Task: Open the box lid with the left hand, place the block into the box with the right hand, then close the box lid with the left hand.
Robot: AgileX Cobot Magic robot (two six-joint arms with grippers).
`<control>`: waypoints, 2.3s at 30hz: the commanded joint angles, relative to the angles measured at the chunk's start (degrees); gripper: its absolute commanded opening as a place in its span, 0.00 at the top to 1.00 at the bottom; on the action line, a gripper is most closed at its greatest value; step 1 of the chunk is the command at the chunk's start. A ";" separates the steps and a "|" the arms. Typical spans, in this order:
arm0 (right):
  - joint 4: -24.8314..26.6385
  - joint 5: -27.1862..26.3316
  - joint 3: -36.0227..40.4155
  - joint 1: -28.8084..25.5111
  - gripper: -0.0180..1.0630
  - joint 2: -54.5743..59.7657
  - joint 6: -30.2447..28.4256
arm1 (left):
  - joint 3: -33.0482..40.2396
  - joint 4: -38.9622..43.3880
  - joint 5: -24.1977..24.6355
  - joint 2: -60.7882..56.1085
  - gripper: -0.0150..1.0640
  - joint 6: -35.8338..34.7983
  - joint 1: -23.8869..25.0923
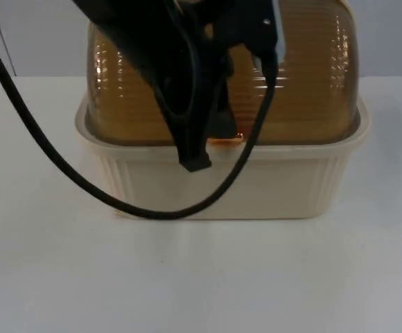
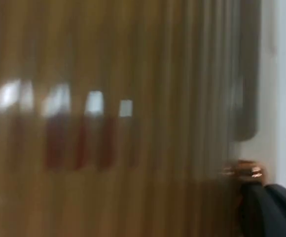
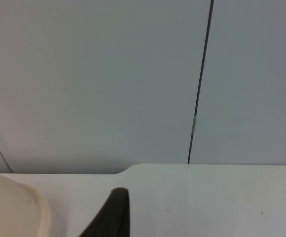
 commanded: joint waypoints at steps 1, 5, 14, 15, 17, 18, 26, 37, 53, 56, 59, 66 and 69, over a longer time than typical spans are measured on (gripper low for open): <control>0.25 -0.46 0.09 0.14 0.01 -0.77 -0.36 | 0.52 0.44 0.41 -1.60 0.99 -1.56 -1.33; 0.25 -0.46 0.09 0.14 0.01 -0.77 -0.36 | 0.41 0.44 0.79 -4.77 0.99 -2.79 -1.94; 0.14 -0.48 0.09 0.14 0.01 -0.77 -0.22 | 0.41 -1.09 -3.79 -13.54 0.99 -4.24 -1.96; 0.14 -0.48 0.09 0.14 0.01 -0.77 -0.22 | 0.41 -1.09 -3.79 -13.54 0.99 -4.24 -1.96; 0.14 -0.48 0.09 0.14 0.01 -0.77 -0.22 | 0.41 -1.54 -8.47 -15.21 0.99 -6.62 -1.29; 0.14 -0.48 0.09 0.14 0.01 -0.77 -0.22 | 0.41 -1.43 -10.15 -15.99 0.99 -8.49 -1.13; 0.14 -0.48 0.09 0.14 0.01 -0.77 -0.22 | 0.41 -1.36 -18.37 -20.28 0.99 -18.30 3.38; 0.26 -0.48 0.09 0.14 0.01 -0.77 -0.22 | 0.41 -1.47 -26.53 -28.59 0.99 -46.73 23.81; 1.39 -0.48 0.09 0.14 0.01 -0.77 -0.22 | 2.33 3.56 -14.27 -27.43 0.99 -55.11 37.36; 1.39 -0.48 0.09 0.14 0.01 -0.77 -0.22 | 2.69 4.23 -13.84 -27.33 0.99 -55.11 37.36; 1.39 -0.48 0.09 0.14 0.01 -0.77 -0.22 | 2.69 4.23 -13.61 -27.33 0.96 -55.11 37.36; 1.39 -0.48 0.09 0.14 0.01 -0.77 -0.22 | 2.69 3.01 -12.37 -27.33 0.18 -55.60 37.36; 1.37 -0.34 0.09 0.14 0.01 -0.77 -0.22 | 2.69 3.04 -10.40 -28.09 0.01 -55.60 37.36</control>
